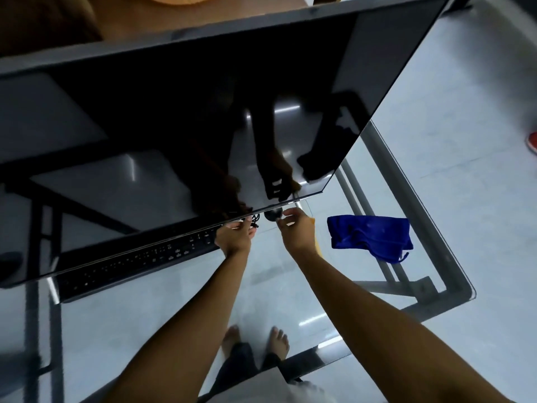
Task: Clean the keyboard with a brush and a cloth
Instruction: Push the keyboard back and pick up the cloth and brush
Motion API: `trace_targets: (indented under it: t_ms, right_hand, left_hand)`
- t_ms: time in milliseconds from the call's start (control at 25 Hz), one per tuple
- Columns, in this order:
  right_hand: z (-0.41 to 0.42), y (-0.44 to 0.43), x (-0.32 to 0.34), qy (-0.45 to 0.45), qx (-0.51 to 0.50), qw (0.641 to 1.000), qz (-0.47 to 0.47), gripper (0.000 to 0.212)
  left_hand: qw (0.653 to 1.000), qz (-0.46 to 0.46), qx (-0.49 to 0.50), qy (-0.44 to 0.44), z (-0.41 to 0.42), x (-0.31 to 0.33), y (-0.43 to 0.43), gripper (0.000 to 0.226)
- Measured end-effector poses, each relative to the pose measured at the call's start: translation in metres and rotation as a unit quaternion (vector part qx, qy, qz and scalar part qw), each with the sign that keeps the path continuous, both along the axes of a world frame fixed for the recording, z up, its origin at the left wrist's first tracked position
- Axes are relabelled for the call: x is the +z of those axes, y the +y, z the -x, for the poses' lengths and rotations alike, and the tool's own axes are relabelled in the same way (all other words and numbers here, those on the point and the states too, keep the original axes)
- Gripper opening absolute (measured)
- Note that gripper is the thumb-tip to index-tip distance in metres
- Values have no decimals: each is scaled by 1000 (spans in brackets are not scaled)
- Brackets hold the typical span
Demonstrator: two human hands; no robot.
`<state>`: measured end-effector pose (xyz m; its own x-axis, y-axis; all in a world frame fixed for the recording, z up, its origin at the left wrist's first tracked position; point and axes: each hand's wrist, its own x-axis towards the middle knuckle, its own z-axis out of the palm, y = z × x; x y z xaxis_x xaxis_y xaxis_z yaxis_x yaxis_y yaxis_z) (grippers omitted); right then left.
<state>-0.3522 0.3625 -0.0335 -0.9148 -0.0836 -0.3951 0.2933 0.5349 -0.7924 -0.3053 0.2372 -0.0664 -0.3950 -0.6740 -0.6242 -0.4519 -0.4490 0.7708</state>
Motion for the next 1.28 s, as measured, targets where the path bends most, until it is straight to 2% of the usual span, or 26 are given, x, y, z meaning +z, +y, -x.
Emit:
trace_targets:
  t_ms: [120, 200, 240, 400, 520, 600, 680, 760, 840, 880, 920, 1040, 1160, 1280]
  right_hand:
    - [-10, 43, -2, 110, 50, 985, -124, 33]
    - [-22, 74, -9, 101, 93, 970, -200, 43]
    - [-26, 86, -12, 73, 109, 968, -216, 42]
    - [-28, 115, -6, 39, 132, 972, -191, 7]
    - [-20, 149, 18, 71, 10, 992, -108, 7]
    - [-4, 177, 31, 116, -62, 987, -93, 8]
    - [22, 201, 32, 128, -69, 982, -121, 8]
    - [43, 221, 23, 99, -36, 981, -165, 11]
    - [48, 236, 8, 53, 13, 976, -209, 15]
    - [46, 243, 1, 41, 42, 972, -228, 23]
    - [41, 249, -4, 35, 66, 968, -240, 37]
    - [24, 257, -6, 27, 83, 963, -256, 68]
    - [6, 255, -2, 3, 81, 958, -275, 70]
    - [2, 249, 9, -46, 60, 960, -270, 61]
  left_hand:
    - [986, 100, -84, -101, -8, 11, 7, 38]
    - [956, 200, -141, -162, -18, 22, 20, 39]
    - [949, 226, -162, -152, -21, 28, 29, 37]
    - [933, 247, -247, -86, -14, 41, 70, 35]
    - [920, 260, -288, -53, 4, 50, 97, 34]
    - [898, 279, -337, -45, 18, 53, 117, 30]
    - [850, 311, -426, -13, 33, 52, 138, 21]
    - [751, 346, -562, 9, 45, 50, 153, 42]
    - [646, 384, -659, -19, 54, 41, 162, 65]
    - [616, 404, -676, -25, 56, 37, 163, 65]
    - [605, 419, -677, -18, 59, 33, 162, 57]
    - [611, 427, -666, -6, 77, 34, 156, 27]
    - [583, 406, -700, -72, 103, 48, 155, 20]
    - [543, 379, -744, -84, 122, 64, 157, 19]
